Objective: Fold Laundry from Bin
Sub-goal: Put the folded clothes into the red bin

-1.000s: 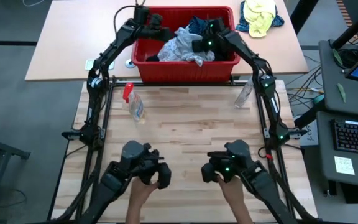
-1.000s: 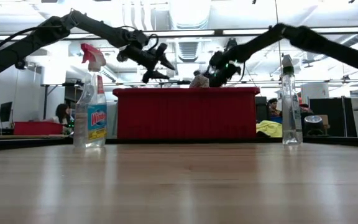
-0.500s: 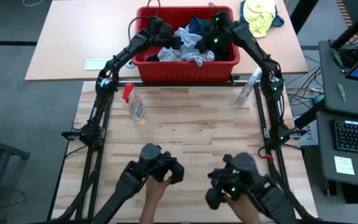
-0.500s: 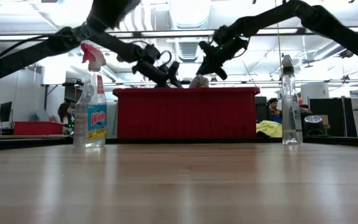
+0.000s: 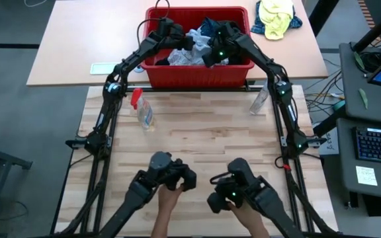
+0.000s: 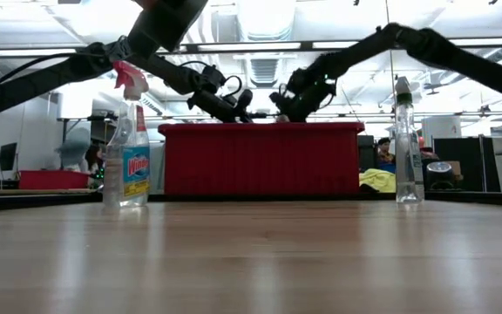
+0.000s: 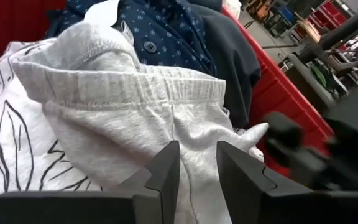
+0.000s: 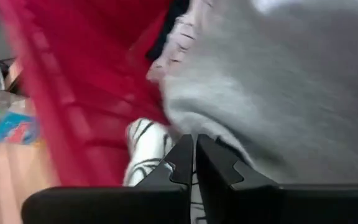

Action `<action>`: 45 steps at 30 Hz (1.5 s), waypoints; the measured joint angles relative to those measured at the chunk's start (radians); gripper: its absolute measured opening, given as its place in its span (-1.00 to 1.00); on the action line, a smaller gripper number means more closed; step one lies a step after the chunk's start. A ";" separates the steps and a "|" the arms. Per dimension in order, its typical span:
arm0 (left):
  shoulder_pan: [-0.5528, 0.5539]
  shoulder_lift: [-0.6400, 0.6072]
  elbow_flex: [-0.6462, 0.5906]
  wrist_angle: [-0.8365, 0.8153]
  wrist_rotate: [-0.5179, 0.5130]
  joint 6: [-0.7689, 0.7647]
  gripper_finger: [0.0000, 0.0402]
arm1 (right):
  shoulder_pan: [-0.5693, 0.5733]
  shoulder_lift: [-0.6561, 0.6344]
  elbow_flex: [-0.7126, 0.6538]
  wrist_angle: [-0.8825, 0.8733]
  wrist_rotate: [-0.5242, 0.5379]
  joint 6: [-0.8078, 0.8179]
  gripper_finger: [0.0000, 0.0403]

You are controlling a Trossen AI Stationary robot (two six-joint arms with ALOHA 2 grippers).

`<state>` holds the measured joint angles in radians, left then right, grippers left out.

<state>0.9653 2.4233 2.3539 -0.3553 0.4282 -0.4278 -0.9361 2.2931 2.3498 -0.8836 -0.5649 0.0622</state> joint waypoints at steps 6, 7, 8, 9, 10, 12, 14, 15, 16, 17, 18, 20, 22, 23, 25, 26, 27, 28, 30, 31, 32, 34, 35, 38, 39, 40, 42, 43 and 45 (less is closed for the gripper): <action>0.000 0.000 0.000 -0.003 0.000 0.000 -0.56 | -0.020 0.063 0.001 0.056 0.072 0.067 -0.94; 0.000 0.000 0.000 -0.003 0.000 0.000 -0.56 | -0.020 0.062 0.001 0.061 0.106 0.060 -0.94; 0.000 0.000 0.000 -0.004 0.000 0.000 -0.56 | -0.020 0.059 0.001 0.073 0.123 0.053 -0.94; 0.000 0.000 0.000 -0.004 0.000 0.000 -0.56 | -0.022 0.054 0.001 0.081 0.127 0.052 -0.94; 0.000 0.000 0.000 -0.003 0.001 0.000 -0.56 | -0.024 0.048 0.001 0.082 0.131 0.051 -0.94; 0.000 0.000 0.000 -0.003 0.006 0.000 -0.56 | -0.027 0.025 0.003 0.086 0.167 0.039 -0.94; 0.000 0.000 0.000 -0.004 0.006 0.003 -0.56 | -0.032 -0.004 0.002 0.101 0.191 0.033 -0.94; 0.000 0.000 0.000 -0.004 0.006 0.007 -0.56 | -0.033 -0.022 0.002 0.096 0.195 0.030 -0.94; 0.000 0.000 0.000 -0.004 0.006 0.010 -0.56 | -0.035 -0.043 0.002 0.094 0.198 0.029 -0.94; 0.000 0.000 0.000 -0.004 0.006 0.015 -0.56 | -0.035 -0.062 0.003 0.095 0.198 0.031 -0.94; 0.000 0.000 0.000 -0.004 0.006 0.017 -0.56 | -0.034 -0.080 0.004 0.098 0.192 0.032 -0.94; 0.000 0.000 0.000 -0.005 0.006 0.019 -0.56 | -0.031 -0.104 0.005 0.100 0.156 0.038 -0.94; 0.000 0.000 0.000 -0.004 0.006 0.020 -0.56 | -0.030 -0.111 0.006 0.101 0.073 0.048 -0.94; 0.000 0.000 0.000 -0.004 0.006 0.021 -0.56 | -0.030 -0.111 0.006 0.101 0.042 0.056 -0.94; 0.000 0.000 0.000 -0.004 0.005 0.023 -0.56 | -0.025 -0.104 0.003 0.103 0.024 0.075 -0.94; 0.000 0.000 0.000 -0.005 0.005 0.024 -0.56 | -0.022 -0.095 0.003 0.104 0.019 0.076 -0.94; 0.000 0.000 0.000 -0.004 0.005 0.027 -0.56 | -0.020 -0.084 0.003 0.100 0.012 0.074 -0.94; 0.000 0.000 0.000 -0.004 0.005 0.027 -0.56 | -0.018 -0.069 0.004 0.088 0.006 0.068 -0.94; 0.000 0.000 0.000 -0.004 0.005 0.027 -0.56 | -0.014 -0.029 0.003 0.064 -0.037 0.049 -0.94; 0.000 0.000 0.000 -0.004 0.005 0.027 -0.56 | -0.012 -0.009 0.002 0.056 -0.078 0.043 -0.94; 0.000 0.000 0.000 -0.004 0.005 0.027 -0.56 | -0.011 0.012 0.001 0.056 -0.119 0.047 -0.94; 0.000 0.000 0.000 -0.004 0.004 0.027 -0.56 | -0.013 0.039 0.003 0.064 -0.165 0.066 -0.94; 0.000 0.000 0.000 -0.004 0.004 0.027 -0.56 | -0.014 0.049 0.006 0.062 -0.167 0.074 -0.94; 0.000 0.000 0.000 -0.004 0.004 0.027 -0.56 | -0.020 0.074 0.007 0.063 -0.144 0.105 -0.94; 0.000 0.000 0.000 -0.004 0.004 0.027 -0.56 | -0.024 0.076 0.006 0.058 -0.117 0.106 -0.94; 0.000 0.000 0.000 -0.004 0.004 0.027 -0.56 | -0.025 0.077 0.004 0.045 -0.083 0.102 -0.94; -0.001 0.000 0.000 -0.004 0.000 0.028 -0.56 | -0.026 0.068 0.003 0.040 -0.024 0.098 -0.94; -0.001 0.000 -0.001 -0.004 -0.002 0.032 -0.56 | -0.024 0.056 0.003 0.039 0.030 0.080 -0.94; -0.001 0.005 -0.002 -0.003 -0.014 0.042 -0.56 | -0.024 0.042 0.006 0.049 0.079 0.049 -0.94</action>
<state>0.9646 2.4278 2.3516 -0.3581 0.4145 -0.3859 -0.9603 2.3355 2.3558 -0.8344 -0.4856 0.1112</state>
